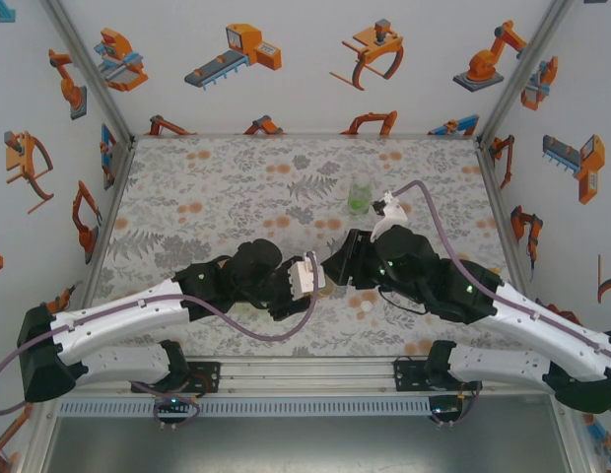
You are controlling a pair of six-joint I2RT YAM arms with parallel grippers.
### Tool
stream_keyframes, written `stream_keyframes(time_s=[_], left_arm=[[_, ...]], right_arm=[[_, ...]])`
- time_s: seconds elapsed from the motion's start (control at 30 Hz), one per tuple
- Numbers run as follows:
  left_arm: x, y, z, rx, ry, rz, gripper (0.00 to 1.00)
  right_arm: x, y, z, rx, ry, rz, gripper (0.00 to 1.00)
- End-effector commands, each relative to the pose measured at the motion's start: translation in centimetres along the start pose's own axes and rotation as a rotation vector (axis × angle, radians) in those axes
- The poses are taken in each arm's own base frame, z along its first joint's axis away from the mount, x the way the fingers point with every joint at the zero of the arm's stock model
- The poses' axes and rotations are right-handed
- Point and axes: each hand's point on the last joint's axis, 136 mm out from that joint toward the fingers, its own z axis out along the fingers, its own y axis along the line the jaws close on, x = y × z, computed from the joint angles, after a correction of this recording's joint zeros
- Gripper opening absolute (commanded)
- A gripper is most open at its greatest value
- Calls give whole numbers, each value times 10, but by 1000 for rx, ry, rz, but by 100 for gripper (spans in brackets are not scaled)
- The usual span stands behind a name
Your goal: Screw on the bottle caps
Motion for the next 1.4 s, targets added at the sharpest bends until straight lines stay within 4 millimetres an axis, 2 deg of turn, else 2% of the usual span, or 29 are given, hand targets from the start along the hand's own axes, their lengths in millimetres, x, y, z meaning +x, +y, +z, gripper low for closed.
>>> stream_keyframes(time_s=[0.0, 0.23, 0.33, 0.4, 0.43, 0.5, 0.6, 0.67, 0.7, 0.77, 1.07, 1.27, 1.37], left_arm=[[-22, 11, -6, -47, -54, -20, 1], [-29, 14, -2, -46, -68, -67, 1], [-32, 13, 0, -35, -75, -78, 2], [-33, 13, 0, -33, -82, -83, 5], [-34, 13, 0, -34, -84, -83, 10], [-34, 13, 0, -36, -90, -86, 30], [-34, 17, -2, -51, -101, -96, 48], [-33, 21, -6, -63, -101, -109, 71], [-31, 24, -8, -73, -102, -120, 78], [-28, 31, -14, -94, -106, -143, 85], [-8, 77, -51, -263, -155, -305, 94], [15, 121, -81, -421, -114, -579, 98], [19, 122, -89, -407, -122, -624, 97]], right_arm=[[-8, 5, -1, -5, -22, 14, 48], [-4, 3, 6, 9, -6, 15, 47], [-3, 2, 6, 14, -7, 15, 40], [-5, 1, 6, 21, -15, 15, 35], [-5, 0, 7, 25, -17, 13, 32], [-7, -3, 7, 40, -33, 4, 27], [-12, -6, 6, 61, -58, -25, 24], [-16, -9, 6, 77, -76, -52, 23], [-19, -11, 6, 86, -85, -60, 22], [-23, -15, 6, 102, -92, -79, 21], [-53, -56, 17, 258, -84, -175, 20], [-85, -86, 30, 335, -71, -189, 20], [-100, -103, 40, 387, -58, -208, 20]])
